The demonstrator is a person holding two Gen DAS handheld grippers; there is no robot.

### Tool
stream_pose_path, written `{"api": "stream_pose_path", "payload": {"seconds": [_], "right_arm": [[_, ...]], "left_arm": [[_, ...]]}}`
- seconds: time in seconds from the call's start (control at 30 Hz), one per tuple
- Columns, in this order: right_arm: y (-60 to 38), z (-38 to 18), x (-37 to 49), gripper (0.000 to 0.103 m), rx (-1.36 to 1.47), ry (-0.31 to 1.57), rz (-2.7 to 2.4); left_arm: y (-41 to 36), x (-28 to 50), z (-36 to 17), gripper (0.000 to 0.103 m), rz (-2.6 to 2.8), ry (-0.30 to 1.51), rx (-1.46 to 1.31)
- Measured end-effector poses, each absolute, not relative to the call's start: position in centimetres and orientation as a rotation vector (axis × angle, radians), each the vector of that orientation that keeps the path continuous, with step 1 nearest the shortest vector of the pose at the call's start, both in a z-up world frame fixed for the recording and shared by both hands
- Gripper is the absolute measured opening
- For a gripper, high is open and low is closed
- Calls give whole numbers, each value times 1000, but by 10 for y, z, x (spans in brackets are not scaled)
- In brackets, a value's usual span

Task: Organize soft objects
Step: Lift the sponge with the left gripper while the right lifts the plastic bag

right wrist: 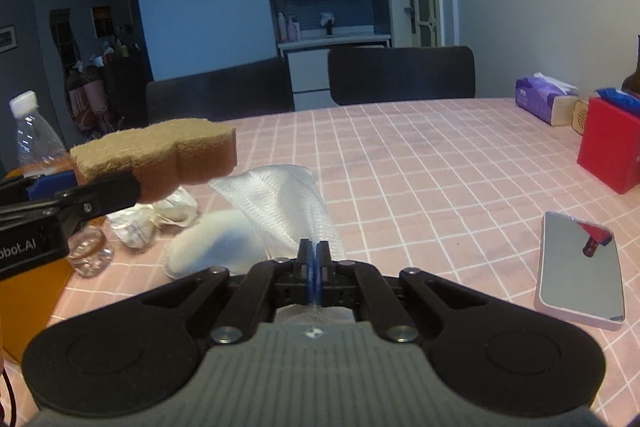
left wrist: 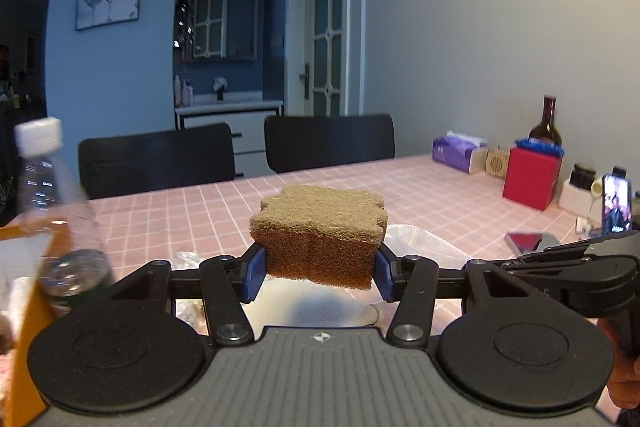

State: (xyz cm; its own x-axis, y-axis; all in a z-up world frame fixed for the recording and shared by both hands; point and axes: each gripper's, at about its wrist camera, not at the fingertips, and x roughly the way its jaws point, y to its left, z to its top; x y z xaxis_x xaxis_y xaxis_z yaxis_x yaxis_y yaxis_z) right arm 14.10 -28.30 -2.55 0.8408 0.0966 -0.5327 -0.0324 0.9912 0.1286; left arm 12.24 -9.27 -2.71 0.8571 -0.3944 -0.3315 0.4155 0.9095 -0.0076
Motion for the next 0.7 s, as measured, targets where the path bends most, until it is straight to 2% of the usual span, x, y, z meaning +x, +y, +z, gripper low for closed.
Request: {"api": "stream_pose_path", "payload": {"seconds": [0.7], "right_arm": [[-176, 63, 80, 0, 33, 385, 424]], "left_arm": [[21, 35, 15, 61, -216, 215, -8]]}}
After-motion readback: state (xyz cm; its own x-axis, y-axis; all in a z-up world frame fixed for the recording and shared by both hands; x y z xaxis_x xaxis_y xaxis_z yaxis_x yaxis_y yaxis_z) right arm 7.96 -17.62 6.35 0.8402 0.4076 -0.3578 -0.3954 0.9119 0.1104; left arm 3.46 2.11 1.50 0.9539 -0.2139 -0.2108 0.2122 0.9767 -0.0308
